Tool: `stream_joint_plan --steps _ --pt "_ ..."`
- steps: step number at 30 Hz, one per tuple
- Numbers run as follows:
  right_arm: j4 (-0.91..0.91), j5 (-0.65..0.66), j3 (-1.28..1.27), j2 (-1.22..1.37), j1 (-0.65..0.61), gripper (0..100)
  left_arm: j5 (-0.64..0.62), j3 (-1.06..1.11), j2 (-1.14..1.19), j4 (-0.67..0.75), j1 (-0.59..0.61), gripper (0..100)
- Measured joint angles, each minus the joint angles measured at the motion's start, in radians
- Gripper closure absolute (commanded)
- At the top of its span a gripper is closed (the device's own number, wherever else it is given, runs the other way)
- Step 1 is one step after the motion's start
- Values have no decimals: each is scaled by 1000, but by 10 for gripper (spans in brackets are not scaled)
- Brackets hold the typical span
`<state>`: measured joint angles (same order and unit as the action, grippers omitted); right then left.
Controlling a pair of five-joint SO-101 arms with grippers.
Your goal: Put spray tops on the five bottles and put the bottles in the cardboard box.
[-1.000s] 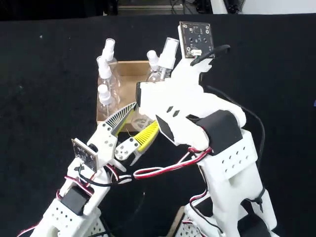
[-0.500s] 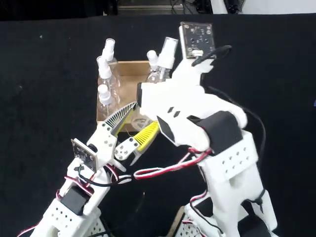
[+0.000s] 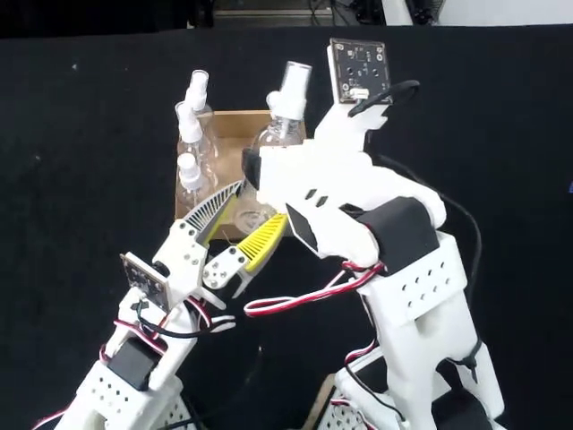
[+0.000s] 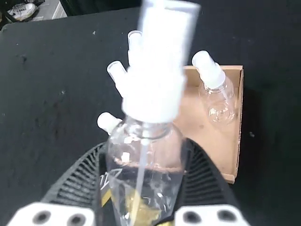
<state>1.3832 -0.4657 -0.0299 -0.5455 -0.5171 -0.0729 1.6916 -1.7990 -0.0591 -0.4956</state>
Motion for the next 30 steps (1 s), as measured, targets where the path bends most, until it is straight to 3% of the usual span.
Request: stream_joint_plan --steps 5,10,19,30 --pt "-5 0 0 0 0 988 0 0 -2 0 3 813" --pt "-6 0 0 0 0 988 0 0 -2 0 3 664" --pt "-6 0 0 0 5 988 6 0 -2 0 14 658" --pt "-8 66 0 0 175 988 5 -2 -2 -34 54 654"
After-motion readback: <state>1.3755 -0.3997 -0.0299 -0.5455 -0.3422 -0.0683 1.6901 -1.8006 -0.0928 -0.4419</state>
